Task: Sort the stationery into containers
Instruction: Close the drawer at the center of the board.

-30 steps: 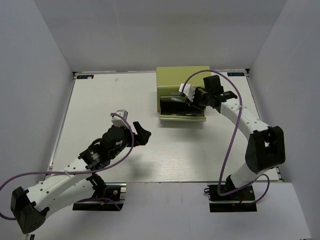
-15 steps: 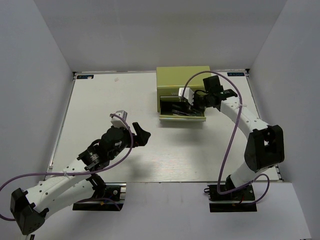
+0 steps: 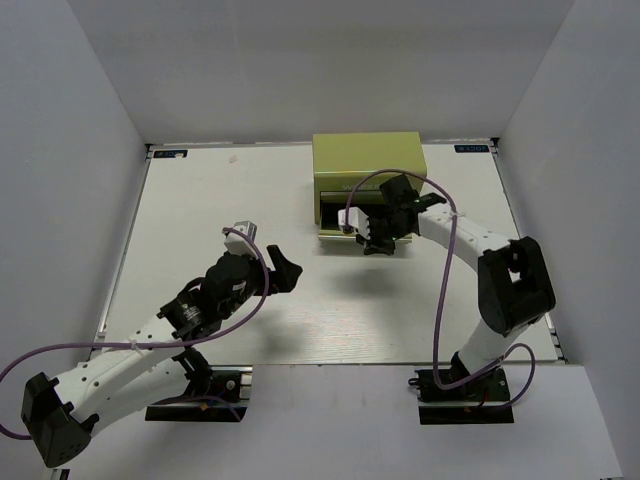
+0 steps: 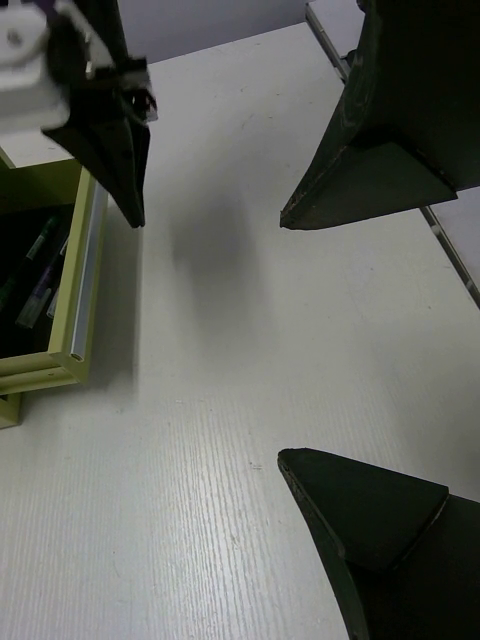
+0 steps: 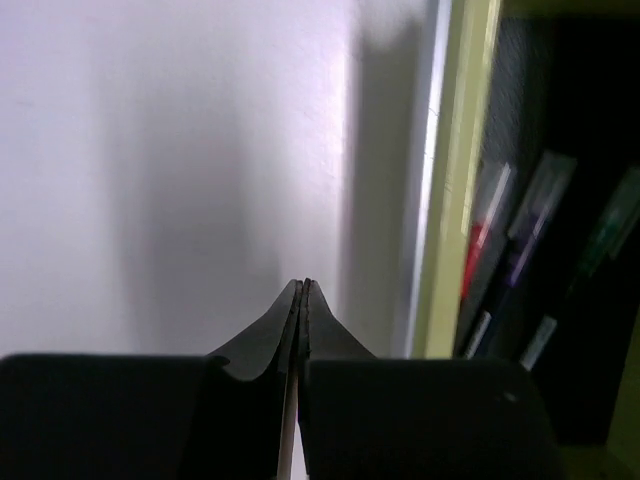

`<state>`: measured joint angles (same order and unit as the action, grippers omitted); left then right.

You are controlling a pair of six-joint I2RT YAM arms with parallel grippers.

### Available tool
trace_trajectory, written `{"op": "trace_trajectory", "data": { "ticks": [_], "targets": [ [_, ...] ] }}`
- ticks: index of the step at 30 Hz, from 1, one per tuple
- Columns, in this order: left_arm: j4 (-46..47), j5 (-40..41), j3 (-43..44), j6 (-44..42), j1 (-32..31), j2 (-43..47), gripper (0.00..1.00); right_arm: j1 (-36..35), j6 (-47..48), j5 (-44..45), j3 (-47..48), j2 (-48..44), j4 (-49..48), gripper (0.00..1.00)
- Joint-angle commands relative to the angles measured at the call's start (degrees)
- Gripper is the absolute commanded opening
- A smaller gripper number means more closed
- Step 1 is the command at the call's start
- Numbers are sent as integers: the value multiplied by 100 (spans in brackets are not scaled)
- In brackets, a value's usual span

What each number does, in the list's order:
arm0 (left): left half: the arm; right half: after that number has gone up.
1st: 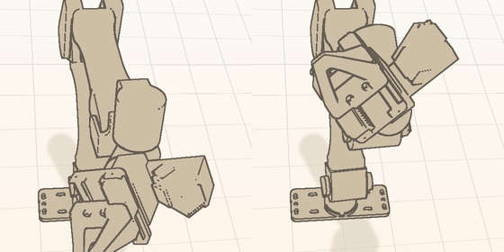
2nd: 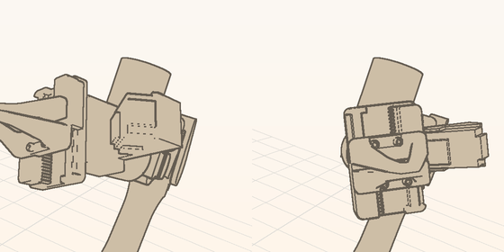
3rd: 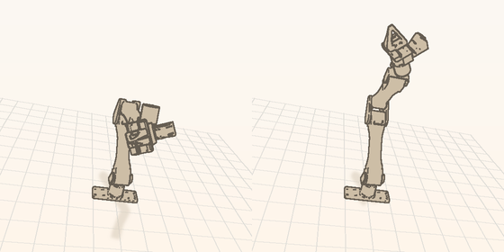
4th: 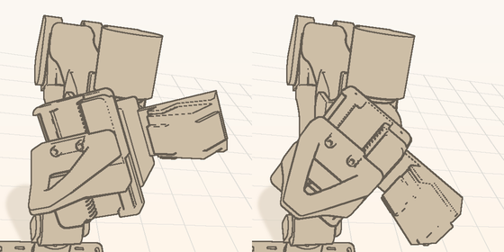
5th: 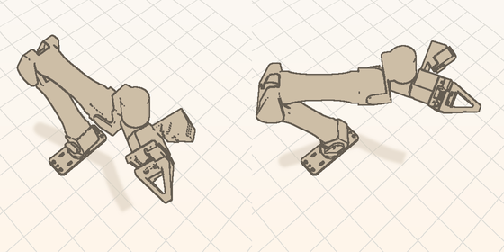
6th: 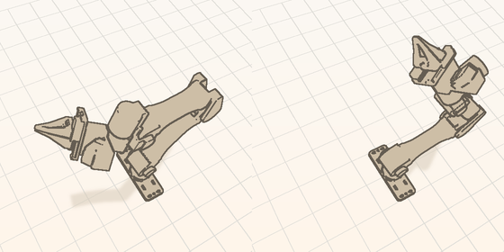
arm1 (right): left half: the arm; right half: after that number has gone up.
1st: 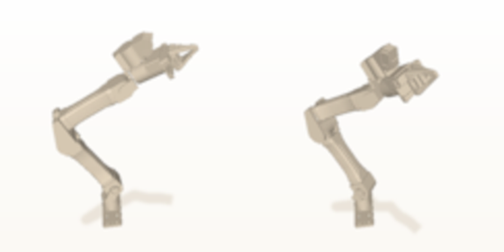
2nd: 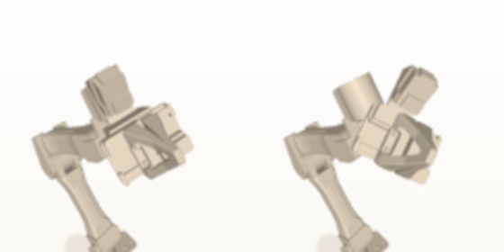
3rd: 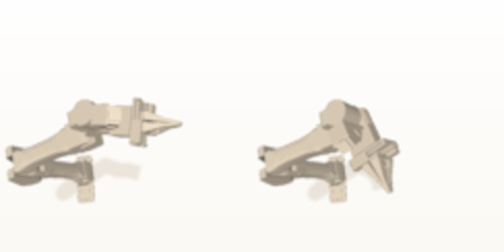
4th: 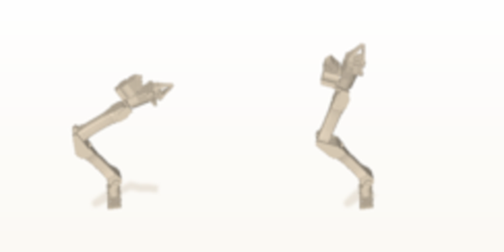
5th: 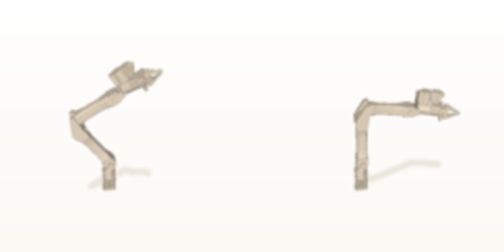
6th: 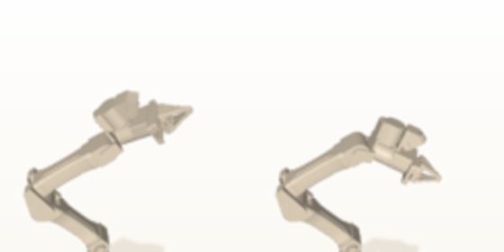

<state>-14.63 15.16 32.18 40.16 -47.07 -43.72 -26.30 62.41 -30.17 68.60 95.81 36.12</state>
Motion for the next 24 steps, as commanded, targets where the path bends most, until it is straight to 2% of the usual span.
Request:
{"op": "trace_trajectory", "data": {
  "ticks": [1, 2, 10, 19, 24],
  "targets": [
    [83, -66, -54, 44, 5, 31, 100, -129, -852, 1281, -48, 236, -947, 0],
    [83, -13, -54, 44, 5, 31, 100, -121, -949, 1408, -57, 341, -1384, 0],
    [-40, 49, -54, 97, 5, 83, 100, -173, -1398, 2428, -39, 465, -2477, 0],
    [13, 49, -54, 150, 5, -22, 100, -208, -1127, 2974, -206, 570, -3285, 0],
    [66, 49, -54, 150, 5, -75, 100, -208, -1038, 3553, -277, 658, -3752, 0]
  ]
}}
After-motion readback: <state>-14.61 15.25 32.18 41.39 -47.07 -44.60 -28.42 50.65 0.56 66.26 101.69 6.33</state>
